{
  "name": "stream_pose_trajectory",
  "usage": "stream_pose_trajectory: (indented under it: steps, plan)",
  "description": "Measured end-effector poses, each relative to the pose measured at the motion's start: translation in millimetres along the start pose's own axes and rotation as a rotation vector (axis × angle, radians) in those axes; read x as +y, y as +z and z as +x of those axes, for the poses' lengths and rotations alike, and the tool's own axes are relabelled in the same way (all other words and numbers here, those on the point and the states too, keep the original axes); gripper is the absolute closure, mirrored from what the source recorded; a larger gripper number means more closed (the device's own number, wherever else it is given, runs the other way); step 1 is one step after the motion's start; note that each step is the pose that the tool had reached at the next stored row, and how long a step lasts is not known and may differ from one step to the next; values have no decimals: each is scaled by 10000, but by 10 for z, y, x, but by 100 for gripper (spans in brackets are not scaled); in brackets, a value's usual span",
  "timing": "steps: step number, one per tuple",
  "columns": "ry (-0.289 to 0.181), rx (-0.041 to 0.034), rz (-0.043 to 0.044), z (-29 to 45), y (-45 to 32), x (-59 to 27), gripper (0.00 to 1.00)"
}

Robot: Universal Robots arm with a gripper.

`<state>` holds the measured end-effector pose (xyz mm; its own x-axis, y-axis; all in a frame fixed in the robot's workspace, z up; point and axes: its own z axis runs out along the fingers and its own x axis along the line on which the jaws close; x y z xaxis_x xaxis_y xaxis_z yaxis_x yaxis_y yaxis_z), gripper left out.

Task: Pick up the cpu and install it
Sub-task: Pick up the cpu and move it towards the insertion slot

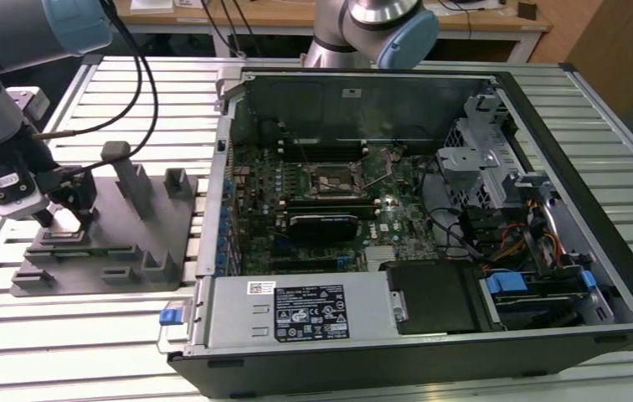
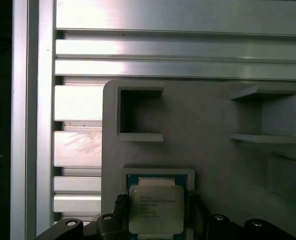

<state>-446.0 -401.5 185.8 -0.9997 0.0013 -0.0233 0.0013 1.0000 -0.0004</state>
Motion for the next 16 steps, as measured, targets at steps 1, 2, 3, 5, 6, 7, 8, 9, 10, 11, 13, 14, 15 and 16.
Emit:
stream_pose_trajectory:
  steps: [1,2,3,5,6,7,8,9,10,11,13,14,15,16]
  plan:
    - [2,-2,0,3,0,0,40]
    - [1,-3,0,5,0,0,40]
    - [1,-4,-1,8,0,0,40]
    - [2,-4,-1,11,0,1,40]
    - [1,-5,0,11,0,1,40]
    - [1,-4,0,12,0,0,40]
    - [1,-4,0,12,0,0,40]
    - [1,-3,1,12,-1,0,42]
    - [1,-3,1,12,-1,0,47]
    - [1,-3,1,12,0,0,47]
    - [1,-5,0,12,-1,0,47]
    - [1,-7,-2,12,-4,1,47]
    - [2,-7,-2,12,-11,1,47]
    - [1,-6,-1,12,-22,1,47]
